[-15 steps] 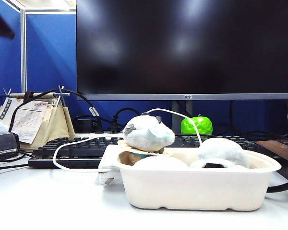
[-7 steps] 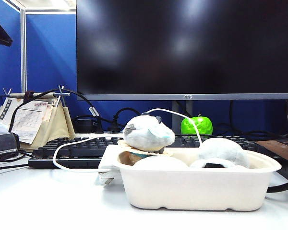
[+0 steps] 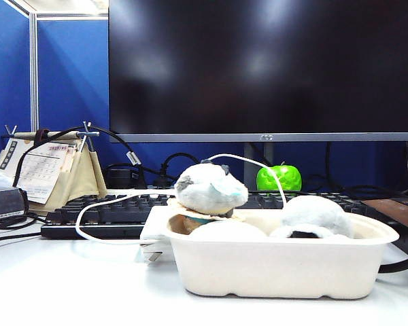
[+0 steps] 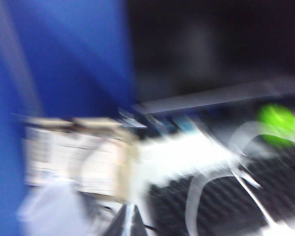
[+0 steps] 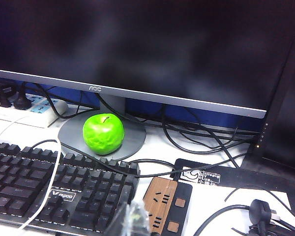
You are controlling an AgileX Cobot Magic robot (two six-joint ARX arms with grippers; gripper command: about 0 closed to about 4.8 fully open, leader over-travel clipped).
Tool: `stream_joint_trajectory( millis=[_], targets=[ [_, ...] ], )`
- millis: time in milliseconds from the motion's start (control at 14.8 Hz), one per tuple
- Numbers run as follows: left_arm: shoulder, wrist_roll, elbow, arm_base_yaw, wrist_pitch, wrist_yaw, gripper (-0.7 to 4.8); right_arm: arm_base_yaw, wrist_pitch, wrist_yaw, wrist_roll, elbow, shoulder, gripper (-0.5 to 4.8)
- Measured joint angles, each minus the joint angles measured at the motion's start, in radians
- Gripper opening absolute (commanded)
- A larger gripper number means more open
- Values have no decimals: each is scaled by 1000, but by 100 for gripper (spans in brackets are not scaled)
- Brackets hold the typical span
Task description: Identity fluffy octopus among items on the table, put them into the paper lunch box.
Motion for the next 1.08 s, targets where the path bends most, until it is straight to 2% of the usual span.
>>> stream_joint_trajectory(
  millis=[203,338,609,745,948,1083],
  targets=[
    [-50,-6,0,178,-97,14,-3,0,0,0,0,0,0,-5],
    [-50,-7,-1,273,-127,73,-3,0,0,0,0,0,0,-5],
    [-51,-8,-10,286,-126,85,-3,0,0,0,0,0,0,-5],
    [-52,-53,-92,286,-47,90,-3,0,0,0,0,0,0,-5],
    [-51,-142,-216,286,153,106,-3,0,0,0,0,0,0,-5],
    [-51,-160,-248,286,205,107,-3,0,0,0,0,0,0,-5]
  ],
)
